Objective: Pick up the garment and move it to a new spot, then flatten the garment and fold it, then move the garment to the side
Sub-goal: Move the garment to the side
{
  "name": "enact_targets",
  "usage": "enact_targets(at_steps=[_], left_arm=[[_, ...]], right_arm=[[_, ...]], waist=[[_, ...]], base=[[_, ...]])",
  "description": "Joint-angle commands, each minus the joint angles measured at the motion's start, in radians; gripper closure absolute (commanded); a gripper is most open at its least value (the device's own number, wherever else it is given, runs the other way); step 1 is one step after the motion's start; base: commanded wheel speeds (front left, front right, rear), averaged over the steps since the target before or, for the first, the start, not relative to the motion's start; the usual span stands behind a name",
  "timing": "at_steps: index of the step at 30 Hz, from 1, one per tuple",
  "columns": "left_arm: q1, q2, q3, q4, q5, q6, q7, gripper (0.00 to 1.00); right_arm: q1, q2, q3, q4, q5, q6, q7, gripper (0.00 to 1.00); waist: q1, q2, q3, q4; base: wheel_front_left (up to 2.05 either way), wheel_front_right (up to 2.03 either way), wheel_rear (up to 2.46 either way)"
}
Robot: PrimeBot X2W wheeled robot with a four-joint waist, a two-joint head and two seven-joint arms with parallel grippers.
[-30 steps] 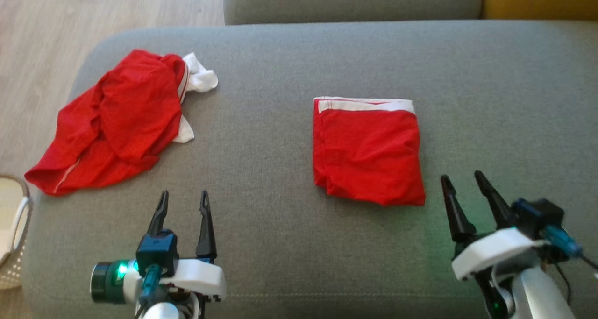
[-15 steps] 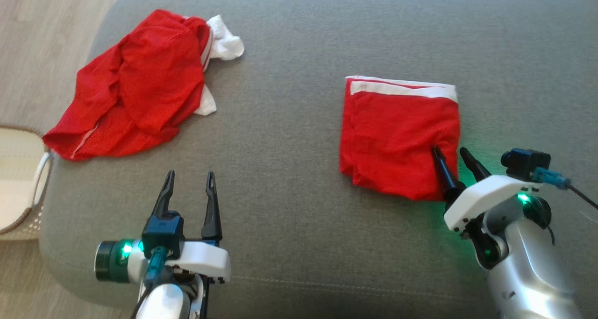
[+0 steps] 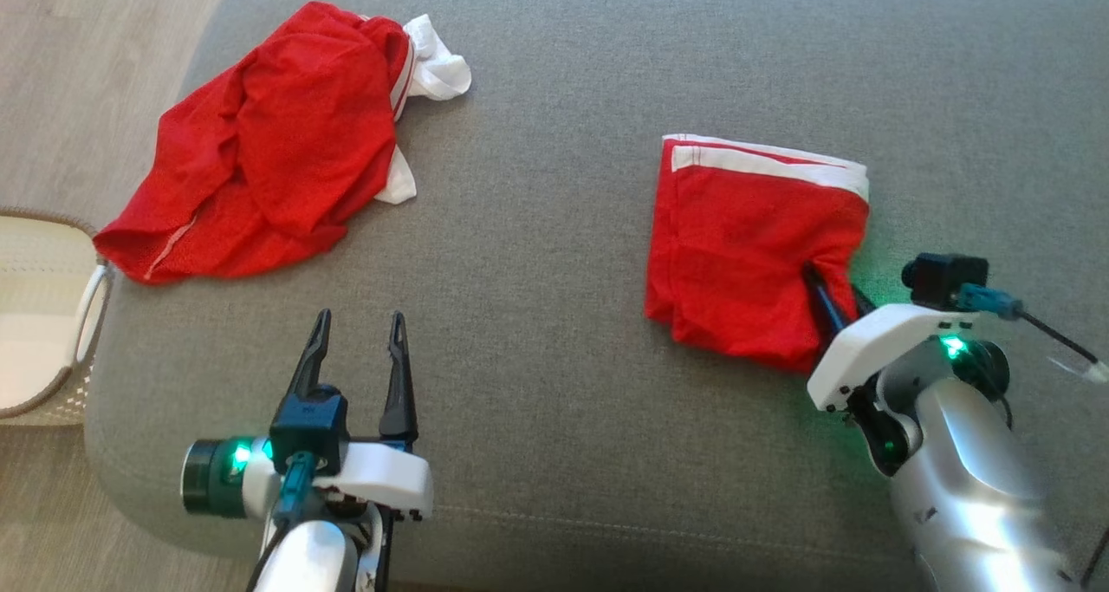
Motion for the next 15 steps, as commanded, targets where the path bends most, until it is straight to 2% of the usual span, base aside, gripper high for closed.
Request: enact_targets(at_steps=[1,3,9,15], left_arm=[[-0.044,0.001,0.027,-0.022,0.009,-0.002,-0.012,0.00],[-0.047,0.002,0.023,-0.021,0.009,-0.014,-0.012,0.00],[-0.053,0.002,0.025,-0.028,0.011,-0.013,-0.012,0.00],[-0.072,0.005,0.020,-0.051,0.019,-0.021,-0.012,0.00]], right_arm=[[-0.045,0.003,0.031,-0.008,-0.020,0.000,-0.017,1.00],[-0.056,0.001,0.036,0.006,-0.051,0.000,-0.027,1.00],[-0.080,-0.020,0.061,0.016,-0.137,0.000,-0.059,1.00],[-0.119,-0.060,0.106,0.001,-0.201,0.000,-0.066,1.00]], waist=[[0.0000,0.0000,0.002,-0.003],[0.0000,0.0000,0.004,-0.006],[0.0000,0.0000,0.013,-0.022],[0.0000,0.0000,0.042,-0.073]], base=[[0.00,0.00,0.00],[0.00,0.00,0.00],[0.00,0.00,0.00],[0.00,0.00,0.00]])
